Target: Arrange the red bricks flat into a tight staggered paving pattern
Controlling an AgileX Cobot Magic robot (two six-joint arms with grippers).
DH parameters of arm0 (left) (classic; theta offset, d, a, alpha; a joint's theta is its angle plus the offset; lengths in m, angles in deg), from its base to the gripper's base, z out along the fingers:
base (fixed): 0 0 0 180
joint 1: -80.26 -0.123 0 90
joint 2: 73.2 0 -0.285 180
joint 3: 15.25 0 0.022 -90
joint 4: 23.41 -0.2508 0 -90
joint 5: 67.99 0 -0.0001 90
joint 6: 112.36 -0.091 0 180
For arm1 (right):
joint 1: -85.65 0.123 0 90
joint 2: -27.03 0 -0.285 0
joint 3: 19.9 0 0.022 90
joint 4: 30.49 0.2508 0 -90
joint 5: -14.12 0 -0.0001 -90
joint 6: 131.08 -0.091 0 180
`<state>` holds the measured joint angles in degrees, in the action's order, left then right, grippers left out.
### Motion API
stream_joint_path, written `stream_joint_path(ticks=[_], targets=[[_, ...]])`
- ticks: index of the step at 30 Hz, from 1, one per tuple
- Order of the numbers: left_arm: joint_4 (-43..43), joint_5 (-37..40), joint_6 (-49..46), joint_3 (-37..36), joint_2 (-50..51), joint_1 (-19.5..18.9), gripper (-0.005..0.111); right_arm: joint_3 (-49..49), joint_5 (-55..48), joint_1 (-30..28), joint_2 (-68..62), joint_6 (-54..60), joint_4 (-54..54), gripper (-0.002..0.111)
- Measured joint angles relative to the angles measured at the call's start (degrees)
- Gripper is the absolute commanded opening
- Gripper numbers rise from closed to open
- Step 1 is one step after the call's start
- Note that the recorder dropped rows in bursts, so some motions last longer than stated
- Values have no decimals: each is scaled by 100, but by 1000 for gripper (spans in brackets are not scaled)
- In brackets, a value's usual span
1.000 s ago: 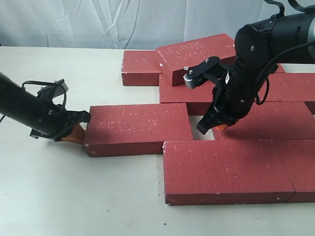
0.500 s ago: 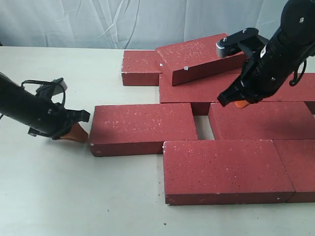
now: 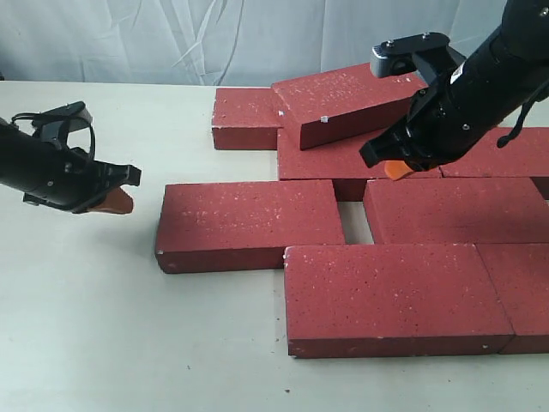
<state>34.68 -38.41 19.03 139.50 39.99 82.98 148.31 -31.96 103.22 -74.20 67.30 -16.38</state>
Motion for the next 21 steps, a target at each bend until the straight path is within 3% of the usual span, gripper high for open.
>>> stream_joint_path(ticks=[10,21], targets=[[0,-452,215,11,0,588,0,0,43,0,-7,12,26,-1],[10,-560,324,11,0,615,0,0,57,0,-7,21,53,-1]])
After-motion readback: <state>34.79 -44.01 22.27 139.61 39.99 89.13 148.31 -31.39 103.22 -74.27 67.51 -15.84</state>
